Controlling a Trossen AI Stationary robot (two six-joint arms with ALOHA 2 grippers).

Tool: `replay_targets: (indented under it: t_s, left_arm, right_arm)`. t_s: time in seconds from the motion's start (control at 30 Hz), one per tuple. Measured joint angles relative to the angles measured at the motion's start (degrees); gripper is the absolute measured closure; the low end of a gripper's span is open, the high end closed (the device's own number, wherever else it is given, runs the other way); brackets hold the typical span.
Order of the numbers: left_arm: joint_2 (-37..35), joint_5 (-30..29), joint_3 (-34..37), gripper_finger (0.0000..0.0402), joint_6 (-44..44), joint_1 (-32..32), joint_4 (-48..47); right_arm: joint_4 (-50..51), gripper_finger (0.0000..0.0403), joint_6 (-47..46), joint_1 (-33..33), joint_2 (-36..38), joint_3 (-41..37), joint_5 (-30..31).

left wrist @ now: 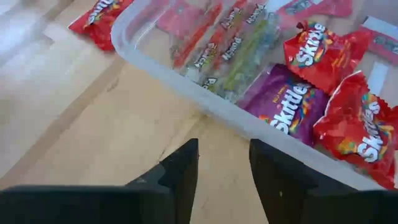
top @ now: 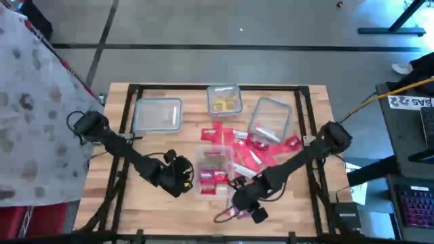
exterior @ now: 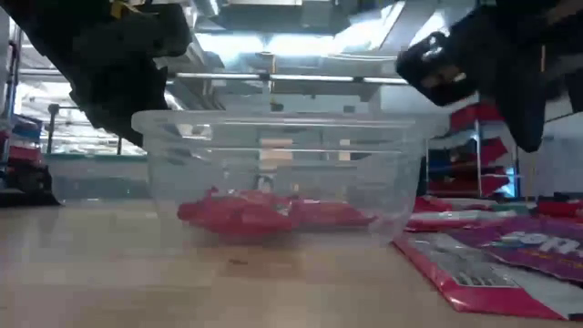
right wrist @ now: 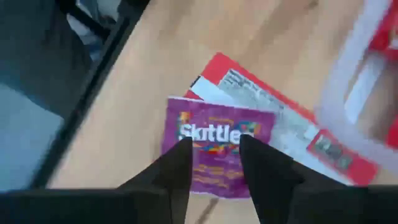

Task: Sort candy
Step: Put the purple candy into the rectangular transparent bin

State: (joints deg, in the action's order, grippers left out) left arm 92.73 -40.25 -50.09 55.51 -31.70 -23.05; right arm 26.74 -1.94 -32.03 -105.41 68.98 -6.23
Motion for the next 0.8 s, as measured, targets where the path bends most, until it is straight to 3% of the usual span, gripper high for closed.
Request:
replay_targets:
  t_s: [0.27, 0.43, 0.67, 0.8]
  left_arm:
    - [0.00, 0.00, 0.00, 0.0273, -0.17, 0.04, 0.09]
    - [0.00, 0.00, 0.00, 0.0273, -0.15, 0.04, 0.07]
    - [0.00, 0.00, 0.00, 0.0273, -0.06, 0.14, 0.03]
    - [0.00, 0.00, 0.00, 0.0273, -0.17, 0.15, 0.02]
  right_arm:
    - [0.74, 0.0281, 8.68, 0.17, -4.24, -0.21, -0.86]
    - [0.29, 0.0288, 6.86, 0.17, -6.06, -0.10, -0.48]
    - [0.57, 0.0390, -2.56, 0.11, -6.24, 0.12, -0.15]
    - [3.68, 0.0395, -7.02, 0.13, -6.25, 1.78, 1.11]
